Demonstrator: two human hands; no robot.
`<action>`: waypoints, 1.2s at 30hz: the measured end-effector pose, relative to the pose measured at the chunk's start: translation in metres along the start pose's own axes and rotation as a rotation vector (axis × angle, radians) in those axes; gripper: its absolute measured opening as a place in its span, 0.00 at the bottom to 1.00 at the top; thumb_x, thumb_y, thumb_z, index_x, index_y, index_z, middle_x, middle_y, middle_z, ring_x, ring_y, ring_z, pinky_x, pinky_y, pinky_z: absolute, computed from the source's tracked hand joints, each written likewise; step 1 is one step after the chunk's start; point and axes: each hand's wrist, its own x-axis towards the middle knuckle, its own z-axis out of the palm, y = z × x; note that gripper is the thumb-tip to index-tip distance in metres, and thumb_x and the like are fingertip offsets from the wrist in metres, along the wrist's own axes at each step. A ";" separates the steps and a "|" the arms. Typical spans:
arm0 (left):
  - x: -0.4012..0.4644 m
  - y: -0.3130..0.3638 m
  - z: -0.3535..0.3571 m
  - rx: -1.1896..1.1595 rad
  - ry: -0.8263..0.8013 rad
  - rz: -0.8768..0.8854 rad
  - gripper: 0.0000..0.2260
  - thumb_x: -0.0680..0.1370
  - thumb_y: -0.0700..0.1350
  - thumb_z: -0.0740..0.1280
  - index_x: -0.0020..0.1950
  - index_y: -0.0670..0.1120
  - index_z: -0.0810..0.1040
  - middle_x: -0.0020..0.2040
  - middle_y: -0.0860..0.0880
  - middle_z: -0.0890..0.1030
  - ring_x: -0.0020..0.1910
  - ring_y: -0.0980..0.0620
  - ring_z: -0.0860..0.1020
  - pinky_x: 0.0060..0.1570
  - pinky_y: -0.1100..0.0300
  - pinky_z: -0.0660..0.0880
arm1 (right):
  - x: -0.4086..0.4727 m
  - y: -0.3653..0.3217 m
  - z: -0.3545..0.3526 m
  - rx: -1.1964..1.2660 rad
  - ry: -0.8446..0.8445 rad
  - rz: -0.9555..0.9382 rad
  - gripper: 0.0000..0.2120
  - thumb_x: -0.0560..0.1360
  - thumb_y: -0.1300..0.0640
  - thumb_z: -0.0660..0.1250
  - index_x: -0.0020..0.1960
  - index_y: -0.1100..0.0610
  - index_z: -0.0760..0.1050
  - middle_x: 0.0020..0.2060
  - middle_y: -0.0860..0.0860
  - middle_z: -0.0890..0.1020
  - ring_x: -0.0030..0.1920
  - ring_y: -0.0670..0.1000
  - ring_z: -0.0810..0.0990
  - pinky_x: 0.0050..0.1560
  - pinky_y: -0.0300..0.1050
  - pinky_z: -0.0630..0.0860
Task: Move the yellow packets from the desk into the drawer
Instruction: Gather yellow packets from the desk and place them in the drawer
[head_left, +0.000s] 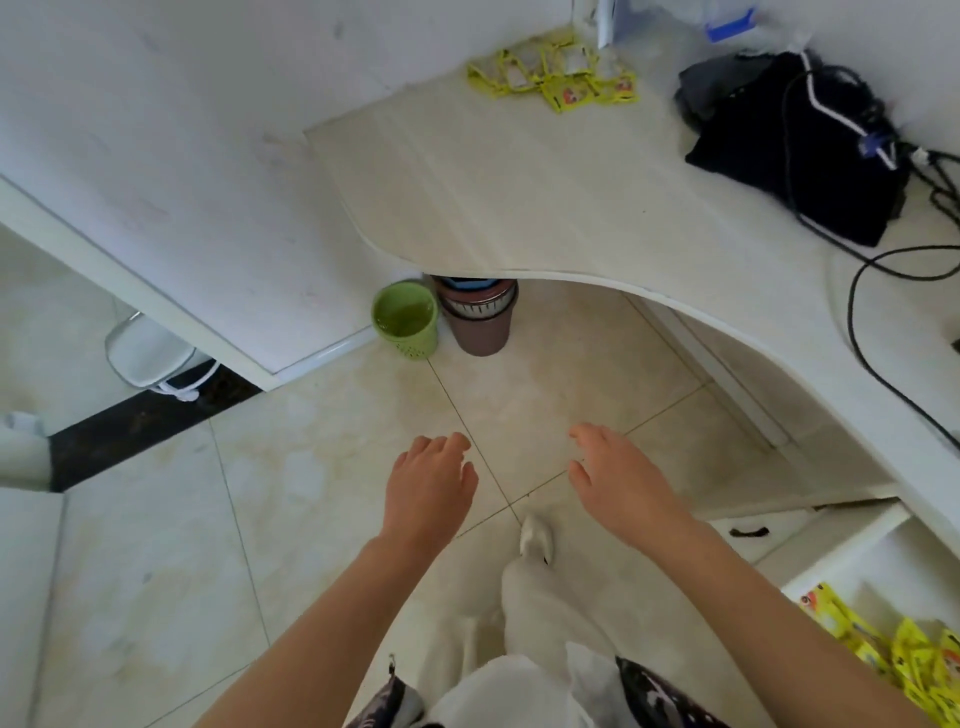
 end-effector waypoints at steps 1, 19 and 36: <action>0.012 -0.003 -0.005 0.004 0.010 0.005 0.12 0.79 0.48 0.60 0.62 0.50 0.74 0.55 0.54 0.81 0.59 0.51 0.74 0.56 0.57 0.72 | 0.012 -0.003 -0.006 -0.004 0.015 -0.008 0.20 0.80 0.54 0.55 0.71 0.55 0.64 0.64 0.52 0.74 0.62 0.53 0.72 0.58 0.48 0.72; 0.262 -0.012 -0.080 -0.011 0.127 -0.009 0.10 0.79 0.47 0.61 0.58 0.49 0.76 0.52 0.53 0.81 0.54 0.51 0.75 0.51 0.57 0.73 | 0.251 -0.031 -0.114 -0.085 0.052 -0.124 0.18 0.80 0.54 0.55 0.69 0.55 0.65 0.62 0.52 0.75 0.61 0.54 0.72 0.57 0.48 0.73; 0.492 -0.048 -0.130 0.050 0.056 0.230 0.12 0.79 0.46 0.60 0.61 0.48 0.76 0.55 0.51 0.82 0.57 0.49 0.75 0.52 0.56 0.73 | 0.430 -0.043 -0.171 -0.107 0.089 0.076 0.18 0.81 0.52 0.55 0.70 0.54 0.64 0.62 0.51 0.75 0.60 0.54 0.73 0.55 0.48 0.75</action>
